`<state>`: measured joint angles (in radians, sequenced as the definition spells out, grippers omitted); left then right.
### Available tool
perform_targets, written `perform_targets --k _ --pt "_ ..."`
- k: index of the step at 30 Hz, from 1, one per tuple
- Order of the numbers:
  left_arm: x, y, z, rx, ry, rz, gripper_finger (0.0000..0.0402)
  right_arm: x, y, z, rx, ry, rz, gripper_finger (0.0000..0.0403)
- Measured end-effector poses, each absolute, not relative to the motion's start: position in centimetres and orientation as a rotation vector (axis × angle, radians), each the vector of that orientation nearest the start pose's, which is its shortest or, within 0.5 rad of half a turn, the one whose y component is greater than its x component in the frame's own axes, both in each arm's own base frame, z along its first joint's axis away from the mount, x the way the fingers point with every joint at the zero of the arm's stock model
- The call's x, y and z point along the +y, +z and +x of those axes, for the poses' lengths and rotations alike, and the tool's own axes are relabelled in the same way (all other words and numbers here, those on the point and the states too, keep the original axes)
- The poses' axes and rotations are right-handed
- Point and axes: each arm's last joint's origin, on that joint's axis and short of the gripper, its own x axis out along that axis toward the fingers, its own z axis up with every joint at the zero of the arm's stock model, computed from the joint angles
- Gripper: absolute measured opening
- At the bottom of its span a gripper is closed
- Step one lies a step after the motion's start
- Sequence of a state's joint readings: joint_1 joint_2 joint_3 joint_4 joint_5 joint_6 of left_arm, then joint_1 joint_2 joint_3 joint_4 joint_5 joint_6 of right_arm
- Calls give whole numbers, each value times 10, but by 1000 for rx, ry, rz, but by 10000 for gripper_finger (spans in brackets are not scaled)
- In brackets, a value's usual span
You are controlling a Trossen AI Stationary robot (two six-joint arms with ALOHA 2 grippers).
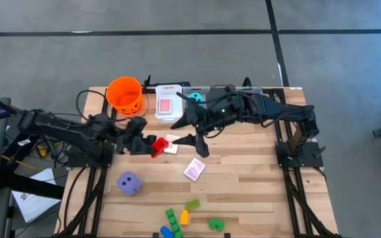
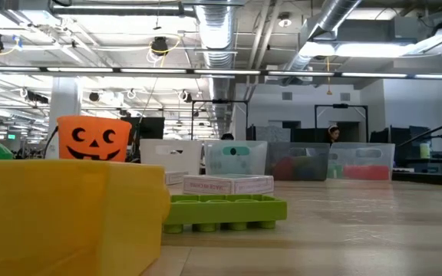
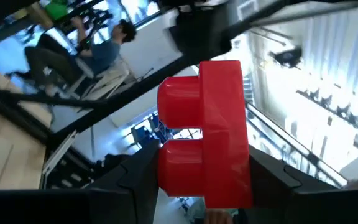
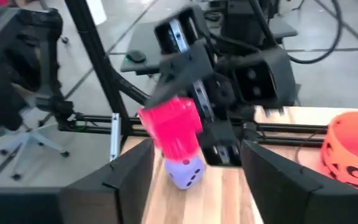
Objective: Pick & Place Toys
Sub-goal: Put the large red game piece into the right transparent bin
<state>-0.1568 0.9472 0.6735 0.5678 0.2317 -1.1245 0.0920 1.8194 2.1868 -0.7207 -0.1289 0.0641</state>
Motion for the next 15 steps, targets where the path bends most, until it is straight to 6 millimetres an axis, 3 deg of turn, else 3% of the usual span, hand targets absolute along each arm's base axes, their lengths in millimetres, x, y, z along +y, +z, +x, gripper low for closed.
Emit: perform_targets --k 7,15 --pt "-43 326 230 -52 -528 -1149 170 37 470 380 373 267 169 286" --pt "-45 318 249 -125 -570 -1194 171 41 469 379 401 366 190 302"
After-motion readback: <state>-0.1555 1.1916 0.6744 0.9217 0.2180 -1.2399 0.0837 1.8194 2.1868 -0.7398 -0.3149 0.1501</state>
